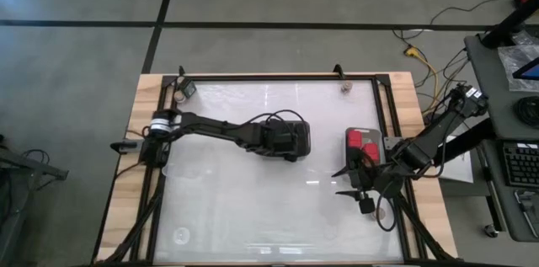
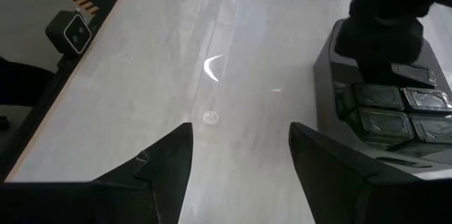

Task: Sort spices by type
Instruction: Put the green spice can into the gray bin

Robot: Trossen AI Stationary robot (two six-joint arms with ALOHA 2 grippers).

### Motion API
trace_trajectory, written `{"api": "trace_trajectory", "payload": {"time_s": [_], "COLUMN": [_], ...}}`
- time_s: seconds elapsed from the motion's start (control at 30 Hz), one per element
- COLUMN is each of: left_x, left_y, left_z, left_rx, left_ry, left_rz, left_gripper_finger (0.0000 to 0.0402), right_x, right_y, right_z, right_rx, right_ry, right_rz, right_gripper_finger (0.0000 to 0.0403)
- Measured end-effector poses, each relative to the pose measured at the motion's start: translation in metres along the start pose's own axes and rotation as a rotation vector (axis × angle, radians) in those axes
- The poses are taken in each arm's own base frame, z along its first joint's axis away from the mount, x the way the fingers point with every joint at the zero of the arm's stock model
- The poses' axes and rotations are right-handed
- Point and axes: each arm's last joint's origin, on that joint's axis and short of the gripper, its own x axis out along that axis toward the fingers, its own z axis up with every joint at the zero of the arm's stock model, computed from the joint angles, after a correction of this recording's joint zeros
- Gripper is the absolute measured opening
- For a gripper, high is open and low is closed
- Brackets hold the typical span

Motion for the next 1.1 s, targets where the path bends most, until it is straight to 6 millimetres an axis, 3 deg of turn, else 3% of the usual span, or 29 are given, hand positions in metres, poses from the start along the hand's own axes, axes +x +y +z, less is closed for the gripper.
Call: {"api": "trace_trajectory", "payload": {"time_s": [0.37, 0.7, 0.9, 1.1], "left_x": [0.002, -0.025, -0.053, -0.079], "left_y": [-0.005, 0.0, 0.02, 0.064], "left_z": [0.002, -0.002, 0.009, 0.036], "left_rx": [0.078, 0.121, 0.164, 0.214], "left_ry": [-0.052, -0.073, -0.157, -0.195], "left_rz": [-0.031, 0.01, 0.144, 0.402], "left_gripper_finger": [0.0151, 0.0151, 0.0151, 0.0151], "right_x": [0.0, 0.0, 0.003, 0.008], "right_y": [0.0, 0.0, -0.007, -0.02], "right_z": [0.002, 0.004, 0.009, 0.012], "right_rx": [0.009, -0.011, 0.027, 0.069], "right_ry": [-0.02, -0.035, -0.062, -0.064], "right_rz": [0.005, 0.004, -0.021, -0.073], "right_gripper_finger": [0.0224, 0.0243, 0.0254, 0.0275]}}
